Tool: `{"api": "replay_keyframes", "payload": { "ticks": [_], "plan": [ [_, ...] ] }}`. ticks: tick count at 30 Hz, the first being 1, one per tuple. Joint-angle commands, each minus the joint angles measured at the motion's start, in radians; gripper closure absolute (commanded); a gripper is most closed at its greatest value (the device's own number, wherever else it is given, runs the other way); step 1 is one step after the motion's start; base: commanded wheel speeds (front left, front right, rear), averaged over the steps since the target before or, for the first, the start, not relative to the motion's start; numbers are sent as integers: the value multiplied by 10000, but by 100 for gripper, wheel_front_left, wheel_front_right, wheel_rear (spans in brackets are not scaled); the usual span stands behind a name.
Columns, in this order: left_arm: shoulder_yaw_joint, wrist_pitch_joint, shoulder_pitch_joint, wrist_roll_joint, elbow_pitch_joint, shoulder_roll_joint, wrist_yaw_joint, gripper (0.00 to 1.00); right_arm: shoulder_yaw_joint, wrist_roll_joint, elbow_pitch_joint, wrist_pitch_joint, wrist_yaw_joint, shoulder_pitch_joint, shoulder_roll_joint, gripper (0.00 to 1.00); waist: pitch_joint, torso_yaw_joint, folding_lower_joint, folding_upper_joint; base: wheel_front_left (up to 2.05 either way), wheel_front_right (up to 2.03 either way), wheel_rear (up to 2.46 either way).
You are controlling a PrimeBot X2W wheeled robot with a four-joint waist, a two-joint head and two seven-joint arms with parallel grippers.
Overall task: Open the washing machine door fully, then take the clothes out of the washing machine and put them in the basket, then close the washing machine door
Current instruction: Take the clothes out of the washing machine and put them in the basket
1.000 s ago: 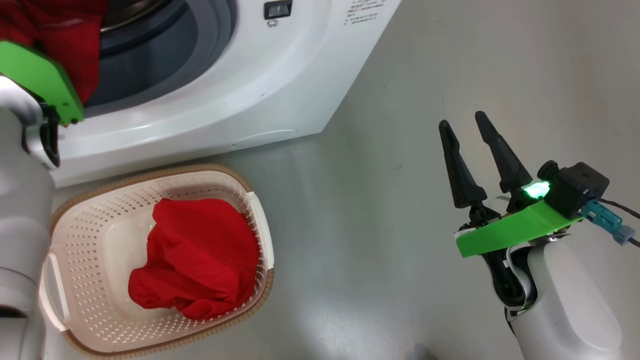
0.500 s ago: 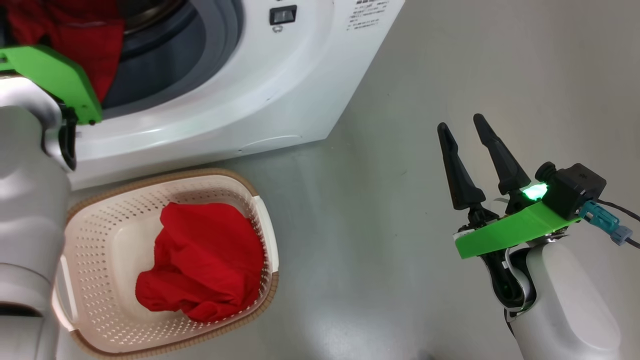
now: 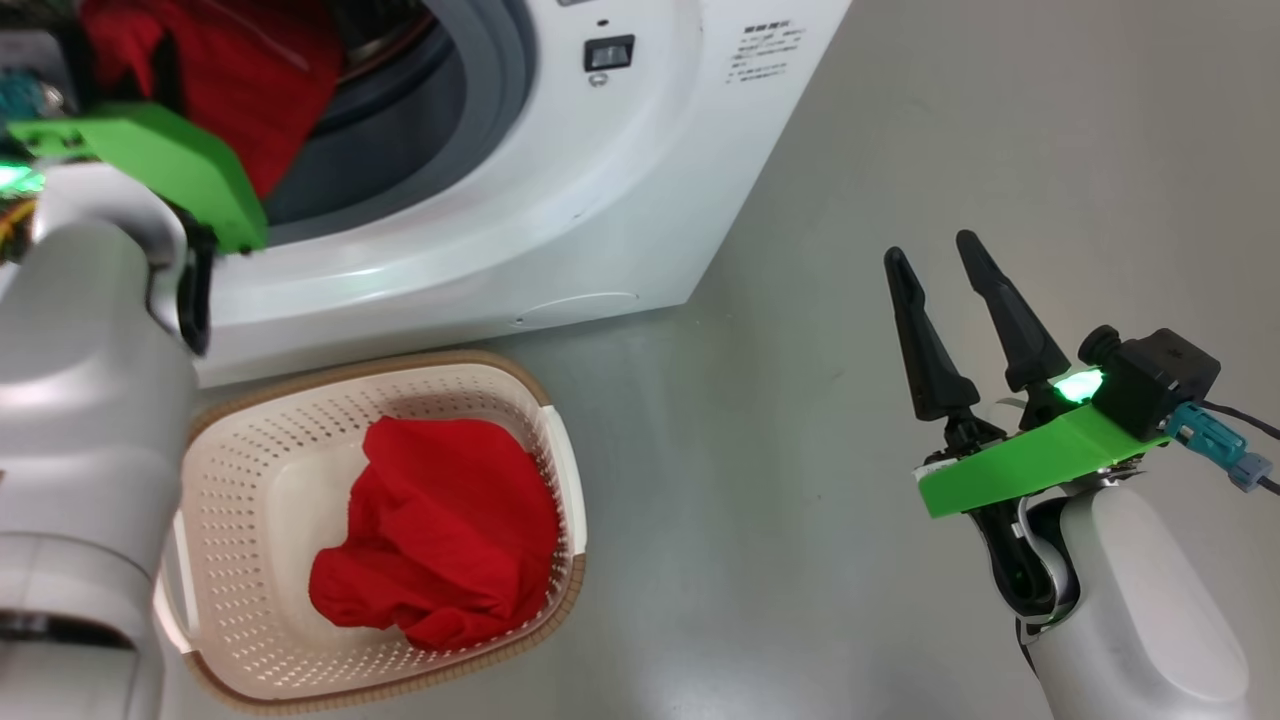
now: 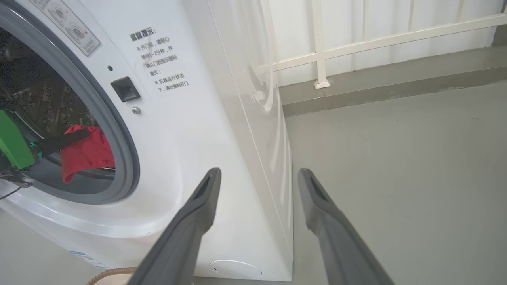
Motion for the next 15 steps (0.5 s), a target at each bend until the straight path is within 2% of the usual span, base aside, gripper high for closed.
{"api": "replay_keyframes", "payload": {
  "ticks": [1, 8, 15],
  "plan": [
    [39, -205, 224, -1, -312, 383, -120, 100, 164, 29, -220, -118, 16, 235, -14, 0, -104, 102, -1, 0, 0, 0, 0],
    [-264, -563, 1371, 235, -1530, 431, -293, 100, 10, 46, -208, -118, 16, 560, -98, 0, -488, 361, -1, 0, 0, 0, 0],
    [-217, -606, 3200, 234, -4049, 773, -93, 100, -147, 71, -256, -118, 16, 858, -242, 0, -754, 664, -1, 0, 0, 0, 0]
  ]
}}
